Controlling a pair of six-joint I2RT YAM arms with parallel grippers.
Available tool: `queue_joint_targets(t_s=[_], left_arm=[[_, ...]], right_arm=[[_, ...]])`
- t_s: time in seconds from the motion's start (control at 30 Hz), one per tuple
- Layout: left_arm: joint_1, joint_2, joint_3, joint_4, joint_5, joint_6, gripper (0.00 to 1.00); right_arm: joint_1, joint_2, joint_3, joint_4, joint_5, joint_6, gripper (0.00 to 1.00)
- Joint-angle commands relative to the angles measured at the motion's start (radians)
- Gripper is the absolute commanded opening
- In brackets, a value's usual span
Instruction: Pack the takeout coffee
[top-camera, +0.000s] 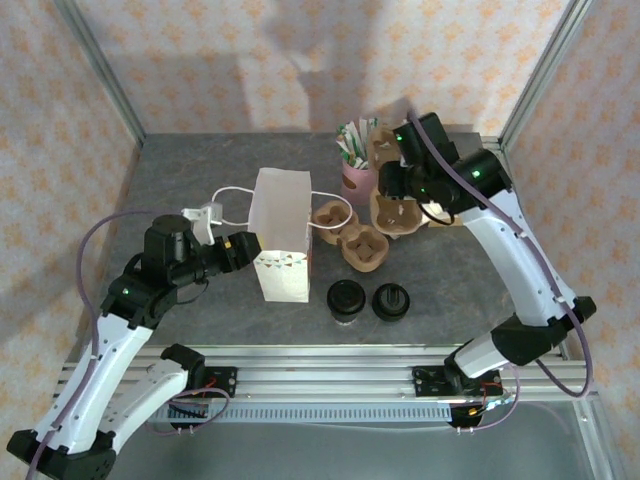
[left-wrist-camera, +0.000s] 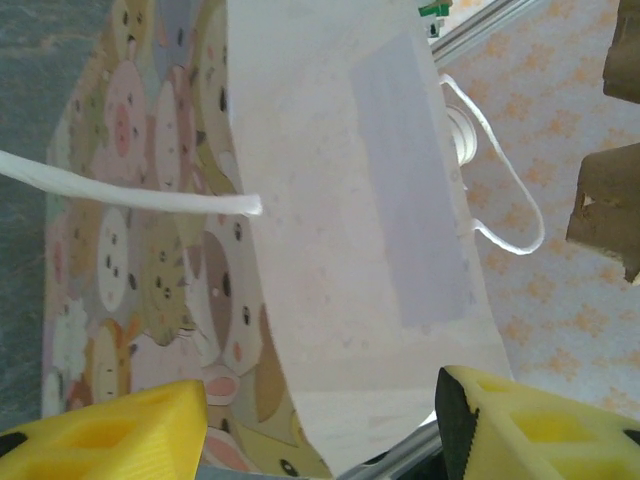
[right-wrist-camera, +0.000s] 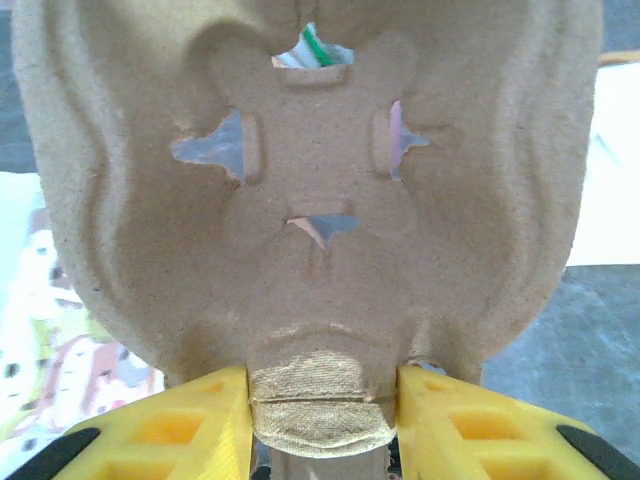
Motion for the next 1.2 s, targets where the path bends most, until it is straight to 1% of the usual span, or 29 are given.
queue_joint_targets(t_s=[0.0,0.1,0.2,0.27,0.37,0.53,0.7,0.8,1.0,1.17], left_arm=[[-0.052,-0.015,-0.02,0.085,-0.001,-0.062,0.62],[-0.116,-0.012,-0.026,0.095,-0.043,-0.075,0.63],[-0.175,-0.012,-0.05,0.147,-0.074,-0.107,0.63],[-0.209,-0.007,-0.056,0.156,-0.1,-0.112,0.63],[-0.228,-0.007,-0.054,0.136,-0.121,-0.11,0.63],[-0.252,-0.032,-0.07,0.166,-0.116,-0.135,0.63],[-0.258,-0.063,-0.048,0.087,-0.144,-0.1,0.66],[-0.259,-0.087,-0.022,-0.002,-0.206,-0.055,0.68],[-0.258,-0.13,0.034,-0.126,-0.298,0.024,0.7],[-0.258,-0.153,0.064,-0.204,-0.411,0.071,0.7]], right_arm=[[0.052,0.043,0.088,-0.061,0.014,0.03,0.39],[0.102,0.076,0.16,-0.061,-0.002,0.053,0.39],[0.153,0.112,0.224,-0.053,-0.037,0.084,0.39],[0.193,0.144,0.273,-0.063,-0.035,0.096,0.39],[0.244,0.193,0.338,-0.072,-0.03,0.113,0.39],[0.309,0.275,0.425,-0.077,-0.022,0.132,0.39],[0.357,0.378,0.538,-0.112,-0.016,0.159,0.39],[0.376,0.422,0.589,-0.131,-0.006,0.185,0.39],[0.398,0.467,0.602,-0.151,0.054,0.232,0.38],[0.402,0.496,0.603,-0.162,0.088,0.249,0.38]])
